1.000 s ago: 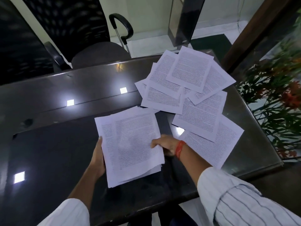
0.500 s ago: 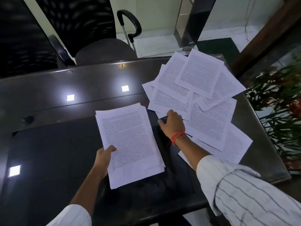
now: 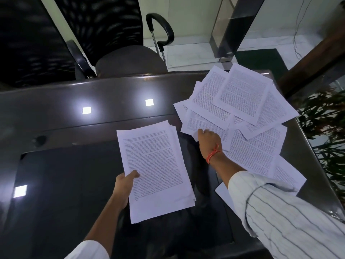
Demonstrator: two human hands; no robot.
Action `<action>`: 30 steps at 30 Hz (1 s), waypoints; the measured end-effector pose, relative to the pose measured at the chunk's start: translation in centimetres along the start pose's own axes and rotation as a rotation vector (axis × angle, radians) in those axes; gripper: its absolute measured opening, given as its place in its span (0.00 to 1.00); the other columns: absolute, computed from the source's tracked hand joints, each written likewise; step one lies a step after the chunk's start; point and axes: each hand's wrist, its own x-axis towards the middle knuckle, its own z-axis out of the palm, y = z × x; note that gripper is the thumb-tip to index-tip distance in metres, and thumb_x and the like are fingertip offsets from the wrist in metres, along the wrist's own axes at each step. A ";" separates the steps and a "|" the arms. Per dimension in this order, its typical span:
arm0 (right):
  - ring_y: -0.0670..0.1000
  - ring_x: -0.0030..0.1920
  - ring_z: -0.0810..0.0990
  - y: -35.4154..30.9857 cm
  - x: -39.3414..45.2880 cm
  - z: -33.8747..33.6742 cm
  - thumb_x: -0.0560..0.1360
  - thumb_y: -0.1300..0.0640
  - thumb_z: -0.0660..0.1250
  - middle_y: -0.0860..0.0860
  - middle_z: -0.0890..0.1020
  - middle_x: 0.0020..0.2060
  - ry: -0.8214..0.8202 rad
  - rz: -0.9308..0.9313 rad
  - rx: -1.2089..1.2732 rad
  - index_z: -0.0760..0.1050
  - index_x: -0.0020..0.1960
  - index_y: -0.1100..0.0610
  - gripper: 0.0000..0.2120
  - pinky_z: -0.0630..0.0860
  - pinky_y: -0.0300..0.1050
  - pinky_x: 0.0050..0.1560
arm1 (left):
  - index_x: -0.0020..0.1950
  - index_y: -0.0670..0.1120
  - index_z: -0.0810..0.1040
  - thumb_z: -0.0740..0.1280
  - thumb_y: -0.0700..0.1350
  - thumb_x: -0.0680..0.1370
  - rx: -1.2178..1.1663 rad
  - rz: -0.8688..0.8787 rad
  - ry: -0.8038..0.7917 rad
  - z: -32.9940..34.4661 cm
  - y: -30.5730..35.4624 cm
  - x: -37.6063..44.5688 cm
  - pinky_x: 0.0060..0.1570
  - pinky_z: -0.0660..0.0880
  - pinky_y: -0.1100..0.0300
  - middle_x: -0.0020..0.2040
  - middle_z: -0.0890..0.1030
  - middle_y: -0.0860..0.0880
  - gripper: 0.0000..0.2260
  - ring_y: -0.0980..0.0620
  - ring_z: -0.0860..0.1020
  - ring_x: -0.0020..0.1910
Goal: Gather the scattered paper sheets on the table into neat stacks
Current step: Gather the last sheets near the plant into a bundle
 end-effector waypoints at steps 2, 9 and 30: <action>0.59 0.52 0.81 -0.5 -0.3 -1.6 0.80 0.62 0.58 0.58 0.82 0.53 -0.008 -0.040 0.078 0.71 0.62 0.59 0.11 0.75 0.47 0.48 | 0.52 0.40 0.79 0.65 0.37 0.80 -0.010 0.016 0.001 -0.1 -0.2 -0.2 0.40 0.77 0.51 0.49 0.84 0.42 0.04 0.41 0.83 0.48; 0.60 0.43 0.79 -8.5 -5.3 -6.9 0.74 0.56 0.67 0.57 0.82 0.39 -0.107 -0.126 0.666 0.73 0.40 0.58 0.07 0.71 0.48 0.40 | 0.52 0.40 0.80 0.65 0.35 0.78 -0.026 0.071 0.004 -0.4 -1.0 -0.9 0.39 0.78 0.52 0.50 0.85 0.43 0.06 0.42 0.83 0.48; 0.53 0.54 0.81 -15.7 -13.2 -7.5 0.70 0.51 0.77 0.52 0.82 0.57 -0.370 -0.141 1.176 0.75 0.62 0.57 0.24 0.79 0.46 0.51 | 0.61 0.43 0.81 0.42 0.76 0.75 -0.342 0.013 -0.241 -3.5 -3.0 -3.0 0.55 0.76 0.47 0.56 0.85 0.40 0.45 0.42 0.84 0.54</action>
